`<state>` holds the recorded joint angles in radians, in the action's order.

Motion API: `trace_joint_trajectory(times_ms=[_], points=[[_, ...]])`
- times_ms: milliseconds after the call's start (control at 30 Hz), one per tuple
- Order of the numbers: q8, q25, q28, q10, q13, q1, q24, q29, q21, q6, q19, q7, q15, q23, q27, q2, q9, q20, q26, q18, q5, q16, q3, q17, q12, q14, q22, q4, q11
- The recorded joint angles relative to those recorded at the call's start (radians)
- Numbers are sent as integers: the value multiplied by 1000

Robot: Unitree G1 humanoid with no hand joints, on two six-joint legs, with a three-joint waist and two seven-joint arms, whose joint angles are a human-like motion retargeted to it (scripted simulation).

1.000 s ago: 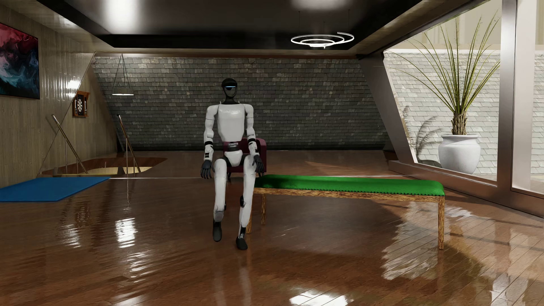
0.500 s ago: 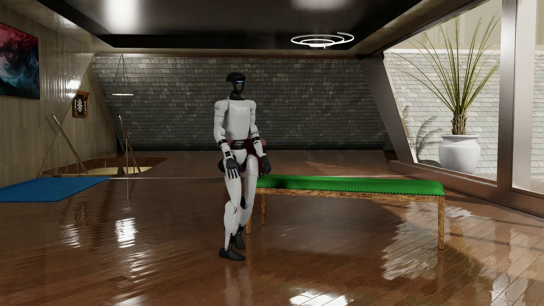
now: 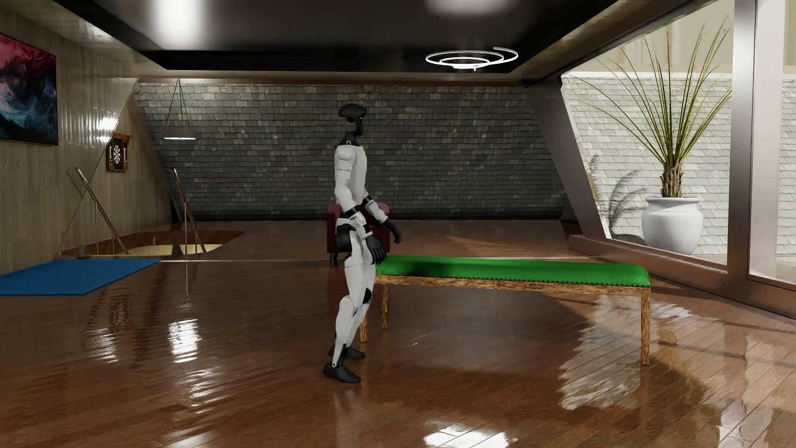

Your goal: Head to the dark red armchair

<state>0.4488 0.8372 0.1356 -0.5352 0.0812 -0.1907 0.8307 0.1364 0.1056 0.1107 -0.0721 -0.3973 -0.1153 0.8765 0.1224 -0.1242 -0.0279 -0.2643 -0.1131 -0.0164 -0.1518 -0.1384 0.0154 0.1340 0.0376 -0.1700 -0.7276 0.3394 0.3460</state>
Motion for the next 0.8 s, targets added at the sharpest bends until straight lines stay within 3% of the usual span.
trace_joint_trajectory(times_ms=[33, 67, 100, 200, 267, 333, 400, 467, 500, 567, 633, 667, 700, 767, 800], points=[[40, -18, 0, 86, 10, 43, 18, -1, -7, 1, -11, -175, 6, -12, 14, 17, -7, -10, -16, -30, -8, 16, -3, 7, -6, 39, -12, 29, -19], [80, -38, -2, 141, 20, 61, 29, 3, -19, 1, -26, -252, 10, -24, 27, 33, -13, -21, -29, -85, -17, 24, -8, 12, -12, 98, -28, 31, -29], [123, -58, -5, 183, 30, 64, 37, 13, -33, 0, -42, -257, 16, -36, 37, 54, -16, -33, -37, -75, -28, 30, -14, 16, -18, 94, -46, 11, -40], [234, -87, -9, 260, 43, 67, 22, 33, -35, -8, -93, -148, 52, -35, 54, 122, -22, -43, -29, -60, -74, 34, -35, 33, -6, 82, -92, -76, -62], [286, -62, -19, 277, 22, 69, -14, 10, 5, -18, -132, -94, 73, -3, 68, 148, -28, -25, -16, -36, -129, 36, -49, 51, 16, 68, -130, -134, -36], [327, -44, -23, 274, -6, 61, -18, 7, 11, -31, -159, -36, 93, 21, 62, 154, -29, -16, -34, -3, -220, 40, -61, 59, 32, 46, -176, -205, 55], [332, -48, -17, 222, -11, 42, 1, 19, -4, -52, -119, 26, 117, -4, 39, 119, -16, -22, -62, 33, -378, 59, -66, 73, 16, 0, -248, -291, 263], [299, -63, -20, 185, -16, 45, 21, 24, -6, -91, 30, 89, 87, -51, 24, 71, 11, -39, -73, 67, -549, 83, -61, 84, -2, -35, -288, -398, 485], [205, -70, -18, 179, -13, 57, 26, 31, -10, -110, 60, 135, 27, -78, 18, 14, 24, -43, -71, 82, -568, 86, -51, 81, -12, -42, -298, -450, 563], [-10, -85, -16, 164, 7, 76, -2, 45, -21, -136, 23, 243, -29, -118, 10, -105, 40, -6, -82, 105, -481, 92, -32, 54, -24, -50, -300, -519, 621], [-149, -90, -48, 150, 24, 91, -102, 22, -12, -151, 37, 352, -79, -136, -4, -180, 47, 108, -77, 120, -340, 111, -20, 28, -12, -52, -223, -560, 567], [-237, -77, -64, 148, 27, 102, -151, 4, -1, -155, 48, 405, -94, -138, -17, -220, 50, 163, -42, 127, -248, 113, -15, 25, 7, -52, -152, -576, 523], [-333, -57, -53, 152, 21, 117, -167, -13, 17, -157, 39, 457, -103, -140, -15, -257, 54, 192, 5, 134, -146, 113, -12, 15, 18, -51, -79, -589, 470], [-515, -30, 108, 162, 24, 148, -119, -29, 40, -157, 10, 554, -75, -135, -10, -316, 61, 207, 132, 148, 52, 105, -13, 5, 37, -47, 62, -606, 351], [-530, -22, 210, 168, 30, 162, -106, -34, 49, -157, 12, 595, -35, -130, -8, -342, 65, 217, 187, 156, 100, 111, -20, 5, 44, -45, 114, -615, 282]])
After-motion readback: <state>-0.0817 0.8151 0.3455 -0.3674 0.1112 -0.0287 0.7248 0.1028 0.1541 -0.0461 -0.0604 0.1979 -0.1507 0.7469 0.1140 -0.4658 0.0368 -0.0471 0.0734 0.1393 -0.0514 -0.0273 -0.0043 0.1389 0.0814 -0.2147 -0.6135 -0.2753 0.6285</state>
